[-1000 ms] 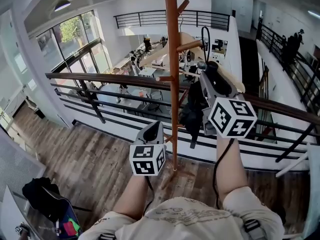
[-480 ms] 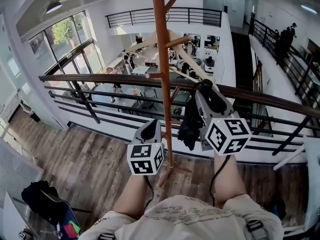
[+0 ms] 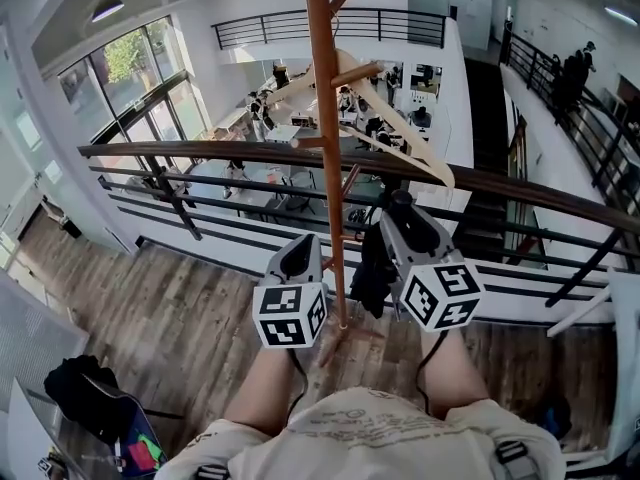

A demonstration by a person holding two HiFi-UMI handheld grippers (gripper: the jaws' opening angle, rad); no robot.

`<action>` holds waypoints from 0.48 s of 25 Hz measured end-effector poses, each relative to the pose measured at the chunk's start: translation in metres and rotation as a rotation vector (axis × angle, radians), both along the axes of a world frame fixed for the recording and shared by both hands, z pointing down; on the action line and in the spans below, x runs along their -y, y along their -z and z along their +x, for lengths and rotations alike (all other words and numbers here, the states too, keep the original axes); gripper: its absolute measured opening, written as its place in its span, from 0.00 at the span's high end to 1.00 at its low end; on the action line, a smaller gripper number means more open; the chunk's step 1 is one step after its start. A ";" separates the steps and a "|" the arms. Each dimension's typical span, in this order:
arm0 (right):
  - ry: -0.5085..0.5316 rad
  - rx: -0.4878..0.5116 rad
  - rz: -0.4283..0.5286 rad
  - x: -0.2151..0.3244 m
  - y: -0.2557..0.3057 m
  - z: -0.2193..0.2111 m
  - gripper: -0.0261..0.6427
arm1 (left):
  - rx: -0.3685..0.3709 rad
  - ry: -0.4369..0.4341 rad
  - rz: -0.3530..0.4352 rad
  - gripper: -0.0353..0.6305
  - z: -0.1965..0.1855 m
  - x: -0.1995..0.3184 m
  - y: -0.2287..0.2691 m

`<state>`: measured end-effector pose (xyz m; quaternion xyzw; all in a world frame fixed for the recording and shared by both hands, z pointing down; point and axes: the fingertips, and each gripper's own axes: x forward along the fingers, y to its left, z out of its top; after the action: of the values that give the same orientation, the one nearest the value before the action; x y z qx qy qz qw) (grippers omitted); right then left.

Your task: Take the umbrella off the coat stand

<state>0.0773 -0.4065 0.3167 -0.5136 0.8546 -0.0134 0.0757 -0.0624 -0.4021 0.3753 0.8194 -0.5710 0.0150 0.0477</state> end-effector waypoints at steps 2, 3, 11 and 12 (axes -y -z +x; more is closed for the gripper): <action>0.003 0.001 -0.005 0.001 -0.004 0.000 0.74 | 0.001 -0.001 -0.004 0.94 0.001 0.001 -0.002; 0.003 0.002 -0.006 0.001 -0.005 0.000 0.74 | 0.001 -0.001 -0.005 0.94 0.001 0.000 -0.002; 0.004 0.003 -0.012 0.002 -0.009 -0.001 0.74 | -0.003 0.004 -0.003 0.94 0.000 0.000 -0.002; 0.005 0.002 -0.014 0.003 -0.009 -0.001 0.74 | -0.003 0.003 -0.002 0.94 0.000 0.000 -0.002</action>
<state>0.0759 -0.4094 0.3259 -0.5118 0.8557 -0.0201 0.0731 -0.0622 -0.4023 0.3773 0.8184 -0.5723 0.0140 0.0493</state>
